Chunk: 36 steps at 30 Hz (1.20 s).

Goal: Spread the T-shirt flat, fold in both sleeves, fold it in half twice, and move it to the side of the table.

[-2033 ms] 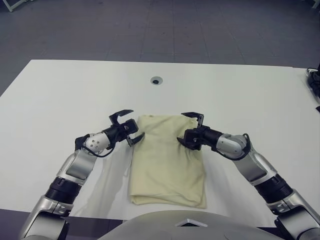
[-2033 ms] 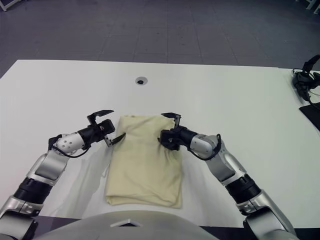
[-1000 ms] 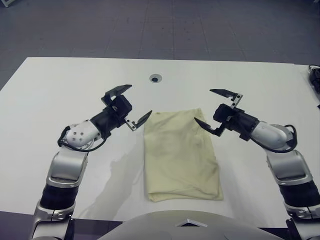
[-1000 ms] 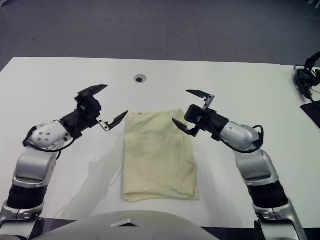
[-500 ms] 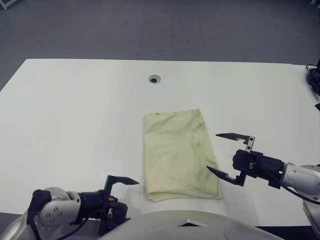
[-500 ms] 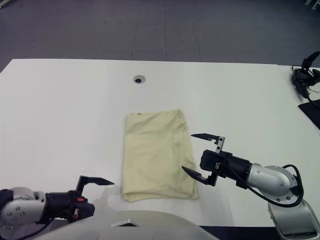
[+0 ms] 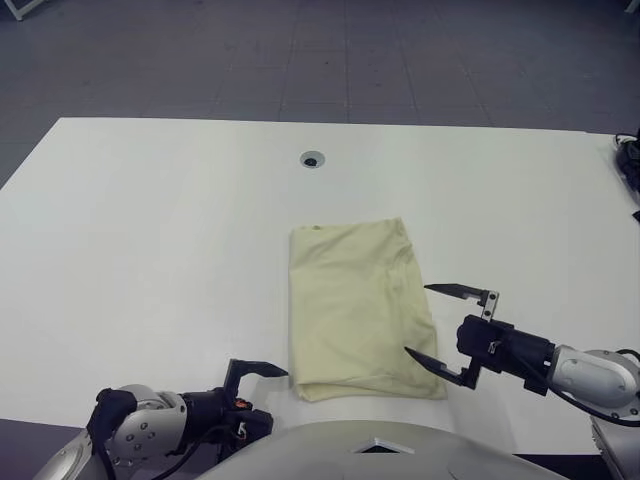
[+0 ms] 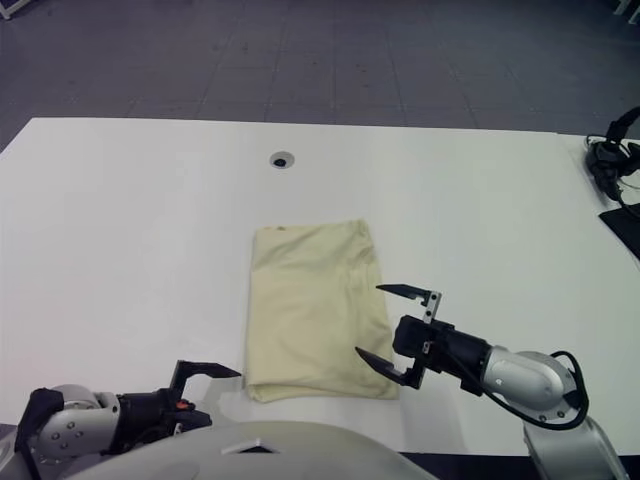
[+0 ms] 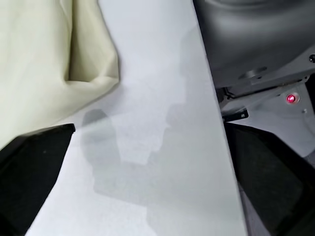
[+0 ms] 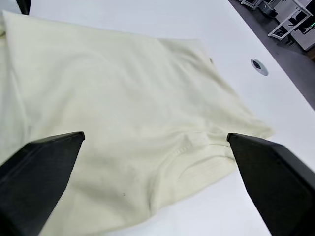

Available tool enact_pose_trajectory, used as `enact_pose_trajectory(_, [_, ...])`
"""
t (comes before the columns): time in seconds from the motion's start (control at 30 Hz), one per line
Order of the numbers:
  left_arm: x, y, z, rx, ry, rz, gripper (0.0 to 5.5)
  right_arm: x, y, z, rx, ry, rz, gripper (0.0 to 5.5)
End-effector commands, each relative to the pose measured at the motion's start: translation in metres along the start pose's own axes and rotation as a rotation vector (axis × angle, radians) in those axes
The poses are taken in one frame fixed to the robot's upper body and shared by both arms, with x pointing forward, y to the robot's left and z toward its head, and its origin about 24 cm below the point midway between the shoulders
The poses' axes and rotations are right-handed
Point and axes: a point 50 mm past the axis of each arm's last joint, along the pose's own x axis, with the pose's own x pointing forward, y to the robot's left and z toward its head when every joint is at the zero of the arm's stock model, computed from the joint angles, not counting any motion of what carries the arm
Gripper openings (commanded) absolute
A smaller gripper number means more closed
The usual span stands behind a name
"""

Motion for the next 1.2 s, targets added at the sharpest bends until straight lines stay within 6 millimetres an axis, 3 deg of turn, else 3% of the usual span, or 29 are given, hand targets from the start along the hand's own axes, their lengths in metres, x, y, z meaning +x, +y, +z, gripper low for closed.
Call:
enact_pose_trajectory(0.03, [-0.016, 0.021, 0.031, 0.095, -0.157, 0.09, 5.38, -0.002, 0.003, -0.004, 0.032, 0.006, 0.002, 5.4])
enact_pose_trajectory(0.23, [-0.019, 0.037, 0.027, 0.121, -0.145, 0.15, 5.38, -0.002, 0.005, -0.004, 0.043, 0.003, -0.003, 5.4])
enact_pose_trajectory(0.37, [-0.006, 0.046, 0.001, 0.188, 0.022, 0.204, 5.38, 0.0, 0.004, -0.005, 0.037, 0.001, 0.004, 5.4])
enact_pose_trajectory(0.7, [0.01, 0.034, -0.015, 0.2, 0.086, 0.106, 5.38, 0.003, 0.004, -0.004, 0.031, -0.007, 0.008, 5.4])
enact_pose_trajectory(0.9, [0.008, 0.024, -0.015, 0.182, 0.095, 0.056, 5.38, 0.004, 0.002, -0.003, 0.03, -0.011, 0.016, 5.4])
enact_pose_trajectory(1.03, [0.009, 0.023, -0.008, 0.182, 0.05, 0.052, 5.38, 0.005, 0.002, -0.003, 0.034, -0.013, 0.014, 5.4])
enact_pose_trajectory(1.2, [0.017, 0.026, -0.013, 0.206, 0.077, 0.067, 5.38, 0.007, 0.002, -0.002, 0.035, -0.013, 0.014, 5.4])
